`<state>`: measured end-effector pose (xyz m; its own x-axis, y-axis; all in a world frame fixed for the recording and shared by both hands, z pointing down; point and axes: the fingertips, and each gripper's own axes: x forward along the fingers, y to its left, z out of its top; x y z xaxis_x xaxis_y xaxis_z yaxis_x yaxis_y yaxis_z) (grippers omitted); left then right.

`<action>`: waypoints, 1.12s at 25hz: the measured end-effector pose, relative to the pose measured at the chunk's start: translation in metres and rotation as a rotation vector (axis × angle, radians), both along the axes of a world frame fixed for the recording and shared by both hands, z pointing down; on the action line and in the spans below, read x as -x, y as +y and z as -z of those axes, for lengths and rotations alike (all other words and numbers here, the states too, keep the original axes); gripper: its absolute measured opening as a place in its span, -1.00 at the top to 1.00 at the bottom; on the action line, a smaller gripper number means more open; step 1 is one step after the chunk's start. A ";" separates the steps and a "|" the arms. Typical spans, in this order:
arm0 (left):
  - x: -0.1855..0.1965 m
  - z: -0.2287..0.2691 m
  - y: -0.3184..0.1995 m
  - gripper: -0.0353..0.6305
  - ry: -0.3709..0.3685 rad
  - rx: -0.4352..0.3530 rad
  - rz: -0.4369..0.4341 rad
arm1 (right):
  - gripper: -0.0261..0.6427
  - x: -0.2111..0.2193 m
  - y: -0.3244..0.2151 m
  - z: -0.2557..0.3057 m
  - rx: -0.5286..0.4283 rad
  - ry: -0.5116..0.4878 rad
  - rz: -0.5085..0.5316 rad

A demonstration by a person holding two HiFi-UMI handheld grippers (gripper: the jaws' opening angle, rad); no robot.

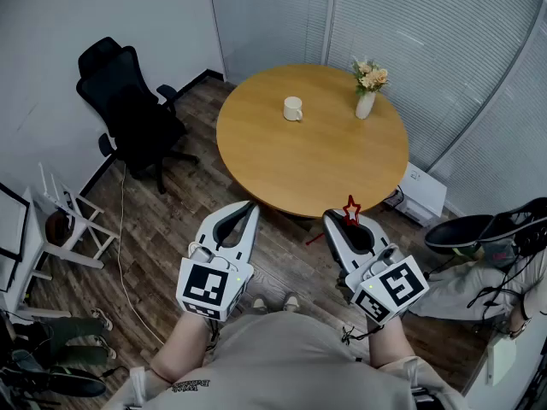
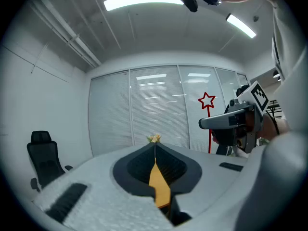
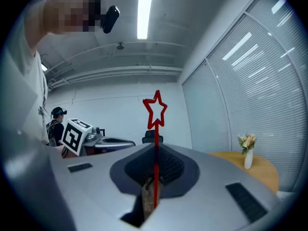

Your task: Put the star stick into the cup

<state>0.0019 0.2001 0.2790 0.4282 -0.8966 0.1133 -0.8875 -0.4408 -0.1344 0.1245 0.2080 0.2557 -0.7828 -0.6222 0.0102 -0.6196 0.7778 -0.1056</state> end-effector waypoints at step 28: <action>-0.030 -0.014 -0.024 0.82 -0.016 0.023 0.012 | 0.83 -0.024 -0.037 -0.005 -0.010 -0.004 0.028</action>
<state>0.0322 0.1757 0.2935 0.4155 -0.8987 0.1405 -0.8904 -0.4334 -0.1391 0.1486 0.1708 0.2609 -0.8002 -0.5997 0.0009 -0.5968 0.7962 -0.0996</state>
